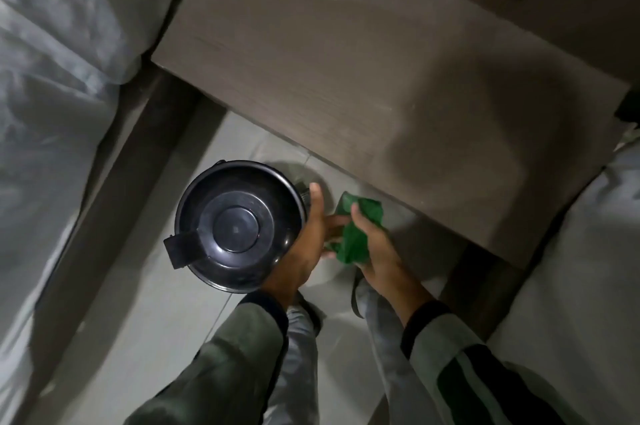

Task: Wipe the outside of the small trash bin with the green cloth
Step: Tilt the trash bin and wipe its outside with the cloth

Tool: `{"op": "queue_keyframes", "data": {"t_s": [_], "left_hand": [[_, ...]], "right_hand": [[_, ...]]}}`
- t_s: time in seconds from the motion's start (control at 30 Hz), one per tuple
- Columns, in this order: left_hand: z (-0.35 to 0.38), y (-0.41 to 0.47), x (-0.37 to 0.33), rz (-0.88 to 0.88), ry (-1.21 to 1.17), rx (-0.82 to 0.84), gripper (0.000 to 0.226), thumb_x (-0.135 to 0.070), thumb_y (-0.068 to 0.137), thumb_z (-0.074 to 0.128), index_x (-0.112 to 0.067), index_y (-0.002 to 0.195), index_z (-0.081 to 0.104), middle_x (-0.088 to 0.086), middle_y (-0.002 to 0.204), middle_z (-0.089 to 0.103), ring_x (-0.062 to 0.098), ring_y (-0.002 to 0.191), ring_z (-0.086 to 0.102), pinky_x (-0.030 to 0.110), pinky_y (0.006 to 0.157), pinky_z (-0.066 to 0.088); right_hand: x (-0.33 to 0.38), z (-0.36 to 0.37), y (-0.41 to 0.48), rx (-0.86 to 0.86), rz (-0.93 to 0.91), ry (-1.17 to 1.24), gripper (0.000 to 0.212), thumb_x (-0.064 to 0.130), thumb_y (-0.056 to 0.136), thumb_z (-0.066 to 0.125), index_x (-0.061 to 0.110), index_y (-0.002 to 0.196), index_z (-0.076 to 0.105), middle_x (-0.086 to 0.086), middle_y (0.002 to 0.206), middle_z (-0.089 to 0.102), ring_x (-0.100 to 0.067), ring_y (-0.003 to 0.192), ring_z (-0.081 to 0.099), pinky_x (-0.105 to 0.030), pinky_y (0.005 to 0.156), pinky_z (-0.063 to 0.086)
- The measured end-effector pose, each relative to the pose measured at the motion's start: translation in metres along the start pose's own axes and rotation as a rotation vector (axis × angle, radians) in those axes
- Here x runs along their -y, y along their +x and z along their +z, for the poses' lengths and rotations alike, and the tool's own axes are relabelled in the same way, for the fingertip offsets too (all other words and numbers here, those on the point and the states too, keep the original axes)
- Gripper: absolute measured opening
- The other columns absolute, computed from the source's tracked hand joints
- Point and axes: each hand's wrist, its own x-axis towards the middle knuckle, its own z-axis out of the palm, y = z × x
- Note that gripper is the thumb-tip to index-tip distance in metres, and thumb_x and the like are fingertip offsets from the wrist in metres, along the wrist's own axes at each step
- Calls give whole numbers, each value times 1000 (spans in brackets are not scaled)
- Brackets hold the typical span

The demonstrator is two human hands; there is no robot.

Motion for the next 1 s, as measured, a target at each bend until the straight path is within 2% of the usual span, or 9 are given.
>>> {"op": "queue_keyframes", "data": {"t_s": [0.1,0.17,0.23,0.37,0.6,0.7,0.8,0.9,1.0], "left_hand": [[-24,19,1,3,416,-325,85,-85,81,23,-23,121,66,13,128,67,35,121,56,48,100,43],[-39,41,4,-55,676,-631,88,-75,78,50,-23,147,33,25,155,33,47,142,24,67,108,29],[-36,71,3,-182,632,-782,123,-73,68,67,-21,156,-2,31,161,-6,53,146,-6,77,105,14],[-11,119,5,-287,532,-973,142,-66,55,81,-18,156,-6,37,159,-3,60,143,-1,81,102,10],[-96,87,17,-280,506,-816,144,-50,59,87,-29,152,-20,31,160,-15,57,144,-8,74,111,9],[-156,65,11,-206,497,-734,137,-56,52,85,-34,154,-3,25,163,9,52,143,19,60,115,25],[-198,53,1,-73,527,-733,124,-82,39,73,-35,146,32,13,146,50,41,129,49,54,105,44],[-223,50,0,-55,488,-636,113,-90,41,68,-45,139,37,9,139,57,41,120,57,63,86,54],[-249,50,8,-58,452,-499,105,-84,37,75,-50,129,38,1,132,59,33,107,63,59,74,58]], "right_hand": [[-10,-34,14,-249,102,-21,56,25,82,74,7,130,54,-21,132,61,-40,116,60,-57,102,49],[-14,-53,25,-314,160,-87,57,21,84,72,5,134,50,-21,132,58,-38,116,58,-57,104,47],[-23,-67,38,-330,174,-182,56,19,84,70,6,134,49,-21,132,58,-38,114,57,-55,105,46],[-39,-81,50,-309,150,-368,57,26,84,68,10,135,48,-14,124,60,-30,101,59,-38,93,45],[-28,-43,34,-215,-29,-738,65,14,87,58,15,147,32,-18,137,55,-37,119,55,-33,95,44],[-45,-8,28,-168,-218,-845,67,11,91,53,23,150,24,-15,141,53,-35,122,56,-31,95,43],[-71,36,30,-164,-427,-858,65,10,94,50,21,152,20,-11,150,44,-31,131,50,-37,104,45],[-103,85,38,-223,-659,-838,66,15,92,46,24,152,20,-10,156,34,-29,138,42,-48,109,45],[-151,139,48,-94,-900,-927,72,21,86,44,38,151,19,-6,163,18,-28,149,21,-53,114,35]]}}
